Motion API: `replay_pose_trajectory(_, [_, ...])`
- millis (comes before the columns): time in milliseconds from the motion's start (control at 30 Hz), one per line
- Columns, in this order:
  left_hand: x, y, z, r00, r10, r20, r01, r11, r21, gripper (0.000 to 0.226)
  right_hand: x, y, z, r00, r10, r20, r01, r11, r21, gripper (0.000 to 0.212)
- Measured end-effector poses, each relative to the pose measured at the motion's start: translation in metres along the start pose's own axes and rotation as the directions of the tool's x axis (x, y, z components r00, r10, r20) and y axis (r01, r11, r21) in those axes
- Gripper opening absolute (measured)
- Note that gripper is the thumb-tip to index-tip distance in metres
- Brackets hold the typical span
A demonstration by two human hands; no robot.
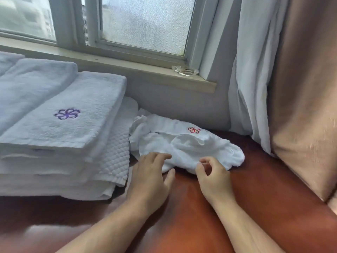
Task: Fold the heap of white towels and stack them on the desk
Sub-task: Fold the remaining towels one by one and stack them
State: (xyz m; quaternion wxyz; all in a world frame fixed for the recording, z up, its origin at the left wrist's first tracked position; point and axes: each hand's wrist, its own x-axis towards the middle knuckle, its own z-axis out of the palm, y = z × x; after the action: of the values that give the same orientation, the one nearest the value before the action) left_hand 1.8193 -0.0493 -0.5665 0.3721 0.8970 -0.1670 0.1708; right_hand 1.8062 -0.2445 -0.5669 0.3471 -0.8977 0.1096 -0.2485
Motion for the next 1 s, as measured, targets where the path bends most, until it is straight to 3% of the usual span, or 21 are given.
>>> replay_pose_trajectory(67, [0.017,-0.002,0.004,0.996,0.089,-0.027,-0.087,0.993,0.073,0.039,0.019,0.005,0.003,0.998,-0.044,-0.054,0.042,0.998,-0.043,0.028])
replay_pose_trajectory(133, [0.037,-0.006,0.003,0.989,0.141,-0.051,-0.136,0.987,0.082,0.039,0.041,0.004,0.002,0.963,-0.152,-0.222,0.135,0.987,-0.091,0.043])
replay_pose_trajectory(200, [0.055,-0.011,0.003,0.987,0.153,-0.042,-0.151,0.987,0.046,0.044,0.061,0.003,0.003,0.861,-0.287,-0.421,0.254,0.958,-0.133,0.038])
replay_pose_trajectory(233, [0.061,-0.016,0.005,0.991,0.132,-0.008,-0.132,0.991,0.024,0.049,0.067,0.002,0.007,0.838,-0.317,-0.444,0.286,0.948,-0.137,0.035])
replay_pose_trajectory(267, [0.066,-0.020,0.007,0.995,0.095,0.042,-0.095,0.995,-0.001,0.057,0.072,0.000,0.011,0.863,-0.305,-0.402,0.288,0.952,-0.103,0.042])
replay_pose_trajectory(333, [0.071,-0.028,0.015,0.989,0.047,0.138,-0.050,0.999,0.020,0.074,0.077,-0.001,0.020,0.951,-0.248,-0.185,0.254,0.967,0.008,0.067])
replay_pose_trajectory(400, [0.072,-0.032,0.020,0.983,0.034,0.178,-0.055,0.992,0.112,0.086,0.077,0.006,0.026,0.966,-0.254,-0.052,0.255,0.967,0.008,0.072])
replay_pose_trajectory(533, [0.074,-0.028,0.018,0.987,0.063,0.149,-0.088,0.982,0.166,0.089,0.078,0.008,0.023,0.899,-0.376,-0.225,0.361,0.926,-0.106,0.044])
replay_pose_trajectory(600, [0.073,-0.026,0.016,0.986,0.072,0.151,-0.097,0.982,0.164,0.083,0.075,0.004,0.024,0.899,-0.370,-0.233,0.363,0.929,-0.076,0.039])
replay_pose_trajectory(700, [0.072,-0.024,0.012,0.982,0.041,0.182,-0.068,0.987,0.144,0.071,0.074,0.003,0.021,0.932,-0.263,-0.251,0.280,0.960,0.033,0.030])
replay_pose_trajectory(767, [0.072,-0.022,0.007,0.976,0.084,0.202,-0.108,0.988,0.111,0.039,0.079,0.008,0.014,0.903,-0.150,-0.403,0.202,0.975,0.091,0.025])
replay_pose_trajectory(833, [0.073,-0.019,0.003,0.959,0.164,0.231,-0.184,0.981,0.065,0.006,0.087,0.017,0.006,0.848,0.073,-0.525,0.077,0.963,0.258,0.028])
replay_pose_trajectory(933, [0.072,-0.019,0.003,0.938,0.225,0.264,-0.245,0.968,0.048,0.020,0.096,0.034,-0.009,0.771,0.423,-0.477,-0.028,0.770,0.638,0.019])
replay_pose_trajectory(1000, [0.071,-0.018,0.003,0.934,0.262,0.241,-0.273,0.962,0.013,0.032,0.098,0.034,-0.015,0.776,0.522,-0.355,-0.042,0.604,0.796,0.022])
